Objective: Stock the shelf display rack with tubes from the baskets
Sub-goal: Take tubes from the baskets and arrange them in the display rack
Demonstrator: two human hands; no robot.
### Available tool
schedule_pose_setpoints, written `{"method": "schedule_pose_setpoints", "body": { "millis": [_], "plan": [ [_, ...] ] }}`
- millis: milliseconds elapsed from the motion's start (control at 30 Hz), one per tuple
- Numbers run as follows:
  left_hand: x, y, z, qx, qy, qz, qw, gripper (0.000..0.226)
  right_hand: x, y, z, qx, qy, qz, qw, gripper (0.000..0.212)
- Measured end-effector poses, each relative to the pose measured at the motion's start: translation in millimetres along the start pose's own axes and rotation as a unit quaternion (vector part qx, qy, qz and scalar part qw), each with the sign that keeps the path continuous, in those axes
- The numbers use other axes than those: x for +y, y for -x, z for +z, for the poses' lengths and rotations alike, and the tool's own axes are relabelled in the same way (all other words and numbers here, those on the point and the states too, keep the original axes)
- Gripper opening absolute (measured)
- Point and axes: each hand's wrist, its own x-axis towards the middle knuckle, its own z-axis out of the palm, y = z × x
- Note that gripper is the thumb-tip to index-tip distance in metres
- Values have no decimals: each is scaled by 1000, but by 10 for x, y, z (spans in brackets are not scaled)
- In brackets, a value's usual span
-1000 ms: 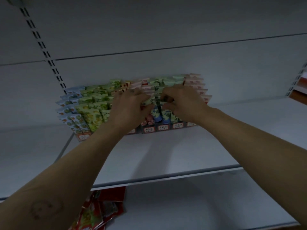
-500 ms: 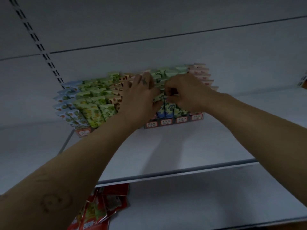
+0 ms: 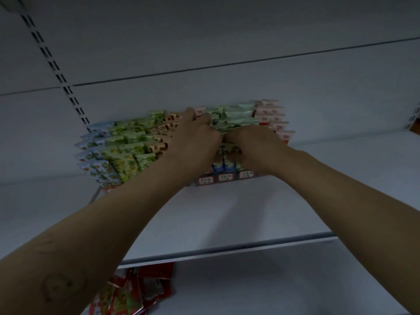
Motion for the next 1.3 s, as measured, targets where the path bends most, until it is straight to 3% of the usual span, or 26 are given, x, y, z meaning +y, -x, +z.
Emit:
{"method": "schedule_pose_setpoints", "body": {
  "millis": [133,400,633,800,900,1100,1300],
  "plan": [
    [-34,-95,-1,-11,-1,13,1000,42,16,-18,84,55,-3,6,998,21],
    [-67,-193,-75,-73,113,4,991,37,9,-53,79,59,-40,10,997,13],
    [11,-141,-25,-38,161,-30,986,35,-18,-87,24,16,-40,19,999,15],
    [56,-61,-4,-22,177,-52,983,31,-41,-82,-4,27,-39,17,999,11],
    [82,-25,28,9,204,-64,977,41,-52,-78,0,35,-42,12,998,5],
    [142,41,86,23,206,-92,974,30,-31,-85,53,39,-41,15,998,7],
    [113,-56,66,-18,174,-91,980,33,-10,-109,46,43,-34,18,998,8]
  ]
}}
